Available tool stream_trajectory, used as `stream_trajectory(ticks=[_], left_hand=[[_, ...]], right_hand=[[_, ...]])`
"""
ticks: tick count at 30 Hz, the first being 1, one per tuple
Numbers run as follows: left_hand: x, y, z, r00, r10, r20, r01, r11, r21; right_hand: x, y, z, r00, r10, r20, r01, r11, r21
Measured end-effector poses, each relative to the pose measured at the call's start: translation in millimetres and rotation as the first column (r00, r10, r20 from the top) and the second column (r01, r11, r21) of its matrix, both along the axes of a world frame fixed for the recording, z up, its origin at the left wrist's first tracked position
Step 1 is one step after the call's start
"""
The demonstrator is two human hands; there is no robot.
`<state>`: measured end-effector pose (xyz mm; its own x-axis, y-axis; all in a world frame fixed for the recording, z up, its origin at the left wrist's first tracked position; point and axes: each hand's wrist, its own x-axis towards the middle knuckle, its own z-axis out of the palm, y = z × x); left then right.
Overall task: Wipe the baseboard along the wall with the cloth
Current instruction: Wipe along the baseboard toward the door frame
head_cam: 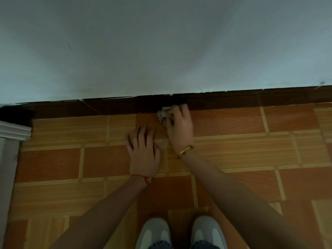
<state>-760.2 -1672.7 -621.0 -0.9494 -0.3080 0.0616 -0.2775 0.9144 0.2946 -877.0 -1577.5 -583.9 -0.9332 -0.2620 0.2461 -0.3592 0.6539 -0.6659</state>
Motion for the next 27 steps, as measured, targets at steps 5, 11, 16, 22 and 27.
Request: stream_trajectory(ticks=[5,11,16,22,27], left_hand=[[0,0,2,1.0,-0.003,-0.005,0.003,1.0,0.0],[0,0,2,1.0,-0.002,0.012,0.002,1.0,0.006],[0,2,3,1.0,-0.001,0.015,0.001,1.0,-0.015],[1,1,2,1.0,-0.012,-0.007,0.011,1.0,-0.023],[0,0,1,1.0,-0.002,-0.002,0.002,1.0,-0.002]], right_hand=[[-10,32,1,0.997,-0.067,-0.033,0.067,0.998,0.012],[-22,80,6,0.918,-0.396,-0.02,0.396,0.918,-0.022],[-14,59,4,0.98,-0.199,-0.02,0.199,0.98,-0.015],[5,-2,1,0.974,0.214,-0.073,-0.203,0.97,0.133],[-11,47,0,0.996,0.017,-0.082,-0.006,0.99,0.138]])
